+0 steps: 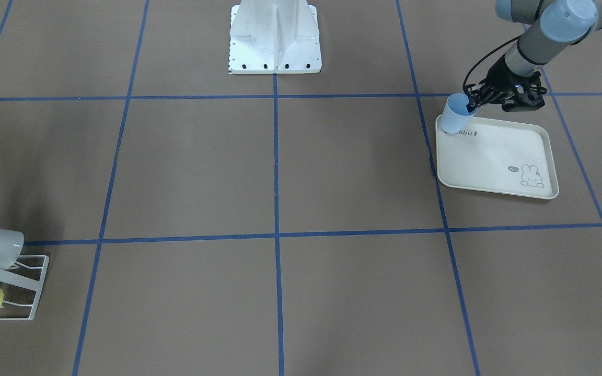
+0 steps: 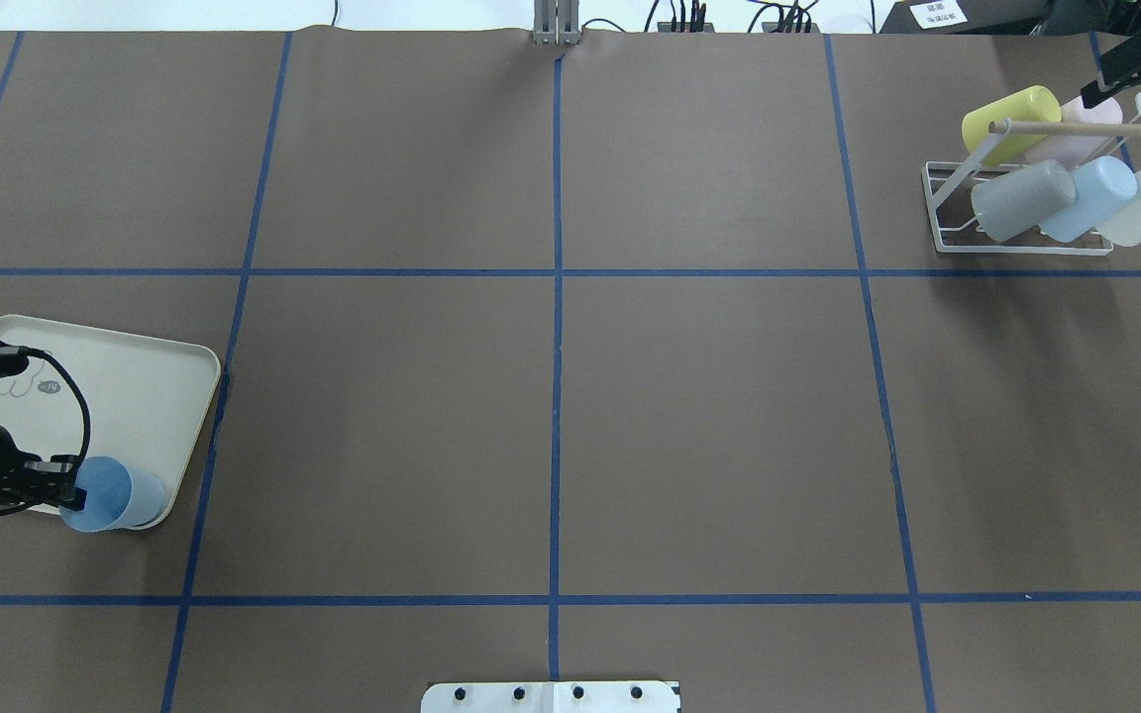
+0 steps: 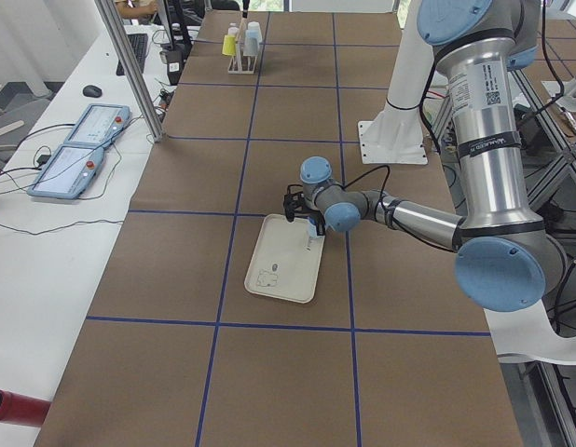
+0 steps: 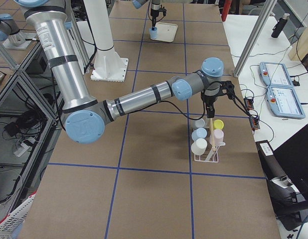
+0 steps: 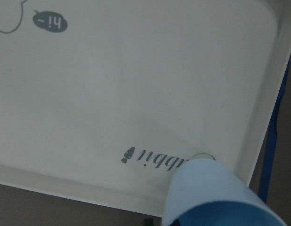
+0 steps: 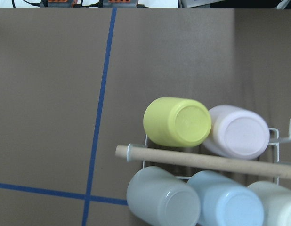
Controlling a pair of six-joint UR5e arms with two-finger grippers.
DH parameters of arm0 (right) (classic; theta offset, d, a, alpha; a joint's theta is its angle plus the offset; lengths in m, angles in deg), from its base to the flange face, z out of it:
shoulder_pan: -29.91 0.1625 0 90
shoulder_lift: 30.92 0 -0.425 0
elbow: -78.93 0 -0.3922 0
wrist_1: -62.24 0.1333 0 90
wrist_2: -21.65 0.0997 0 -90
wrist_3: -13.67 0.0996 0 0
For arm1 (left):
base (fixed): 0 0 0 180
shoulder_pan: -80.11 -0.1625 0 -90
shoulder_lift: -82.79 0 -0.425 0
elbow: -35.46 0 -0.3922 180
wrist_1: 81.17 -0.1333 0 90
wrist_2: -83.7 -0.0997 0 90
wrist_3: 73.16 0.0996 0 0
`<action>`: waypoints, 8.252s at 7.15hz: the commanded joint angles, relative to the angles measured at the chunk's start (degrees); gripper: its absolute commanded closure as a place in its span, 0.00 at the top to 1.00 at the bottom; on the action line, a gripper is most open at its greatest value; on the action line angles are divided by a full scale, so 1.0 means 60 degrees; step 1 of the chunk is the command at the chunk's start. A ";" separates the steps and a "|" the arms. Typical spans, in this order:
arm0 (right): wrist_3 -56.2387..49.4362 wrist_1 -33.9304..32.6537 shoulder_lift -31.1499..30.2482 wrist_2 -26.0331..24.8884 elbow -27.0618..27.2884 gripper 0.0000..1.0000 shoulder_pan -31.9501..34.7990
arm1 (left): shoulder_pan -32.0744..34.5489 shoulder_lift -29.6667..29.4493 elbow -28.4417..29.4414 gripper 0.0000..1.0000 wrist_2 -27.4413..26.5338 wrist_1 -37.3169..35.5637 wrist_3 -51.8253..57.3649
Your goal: Transfer IKEA cup to right arm and place on rack
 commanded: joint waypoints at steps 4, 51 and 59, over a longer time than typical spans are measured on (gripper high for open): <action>0.6612 0.4602 -0.0701 0.0778 0.0623 1.00 -0.2239 | 0.1490 -0.3950 0.0182 0.00 0.1335 0.0241 -0.3420; -0.2097 0.2555 0.1444 -0.0506 -0.3789 0.02 0.1397 | 0.5748 -0.2656 0.1926 1.00 -0.1581 0.0590 0.5989; -0.3361 0.1192 0.2433 -0.1084 -0.5529 0.00 0.0903 | 0.5869 -0.2025 0.1164 1.00 -0.1551 -0.0562 0.6838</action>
